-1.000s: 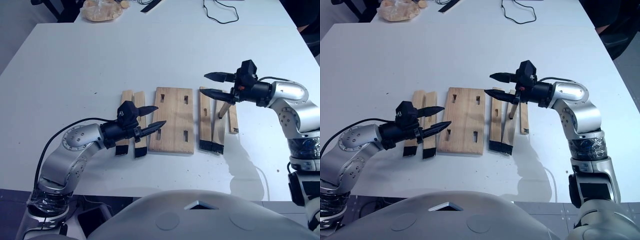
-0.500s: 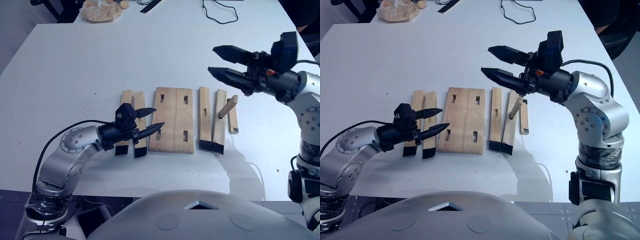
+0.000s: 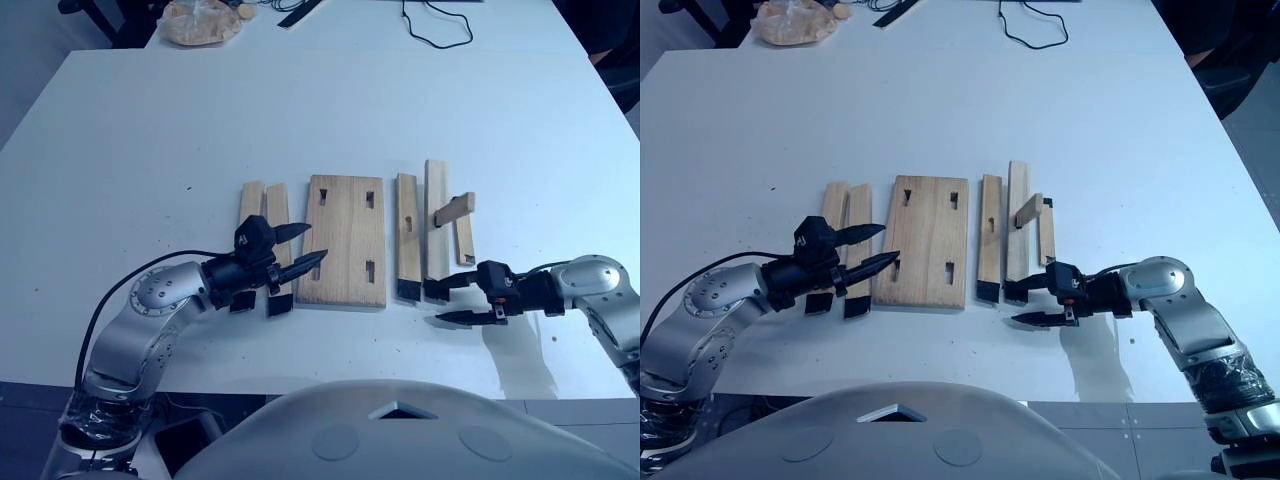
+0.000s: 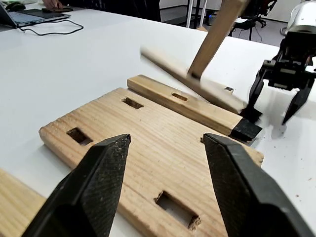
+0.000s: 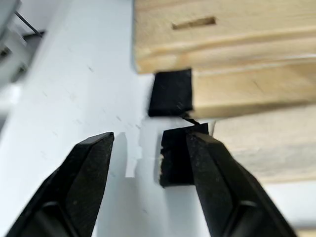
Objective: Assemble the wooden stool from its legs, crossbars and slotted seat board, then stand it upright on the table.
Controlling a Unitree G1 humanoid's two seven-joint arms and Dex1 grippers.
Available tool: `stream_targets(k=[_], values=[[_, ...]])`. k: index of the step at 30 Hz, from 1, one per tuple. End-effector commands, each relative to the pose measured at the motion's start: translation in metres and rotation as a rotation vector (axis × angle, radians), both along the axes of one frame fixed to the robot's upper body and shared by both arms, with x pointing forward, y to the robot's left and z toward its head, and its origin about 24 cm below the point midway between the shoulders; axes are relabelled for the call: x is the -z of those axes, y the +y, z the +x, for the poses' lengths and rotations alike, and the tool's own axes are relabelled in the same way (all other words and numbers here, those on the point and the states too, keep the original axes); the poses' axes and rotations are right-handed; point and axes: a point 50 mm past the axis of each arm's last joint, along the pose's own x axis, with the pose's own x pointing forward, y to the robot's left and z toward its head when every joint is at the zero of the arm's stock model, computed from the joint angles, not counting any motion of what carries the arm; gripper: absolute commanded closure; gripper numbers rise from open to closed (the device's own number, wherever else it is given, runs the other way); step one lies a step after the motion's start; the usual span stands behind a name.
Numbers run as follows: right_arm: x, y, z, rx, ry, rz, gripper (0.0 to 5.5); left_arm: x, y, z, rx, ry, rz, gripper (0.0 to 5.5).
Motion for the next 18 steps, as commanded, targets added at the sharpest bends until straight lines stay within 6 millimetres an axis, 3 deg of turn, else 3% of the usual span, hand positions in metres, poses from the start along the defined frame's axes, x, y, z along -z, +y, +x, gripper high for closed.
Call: stream_targets(k=[1, 4, 7, 10, 18], values=[[-0.002, -0.023, 0.003, 0.061, -0.014, -0.108, 2.83, 0.004, 0.004, -0.003, -0.012, 0.009, 0.019, 2.78], [-0.024, -0.025, 0.007, 0.082, -0.05, -0.061, 2.83, 0.005, 0.004, -0.005, -0.019, 0.011, 0.022, 2.78], [-0.05, -0.016, 0.01, 0.112, -0.098, 0.035, 2.83, 0.006, 0.005, -0.007, -0.035, 0.011, 0.022, 2.78], [-0.061, -0.003, 0.016, 0.232, -0.193, 0.099, 2.83, 0.008, 0.004, -0.009, -0.049, 0.012, 0.02, 2.78], [-0.032, -0.004, 0.02, 0.529, -0.236, -0.074, 1.79, 0.012, 0.004, -0.013, -0.071, 0.017, 0.027, 2.78]])
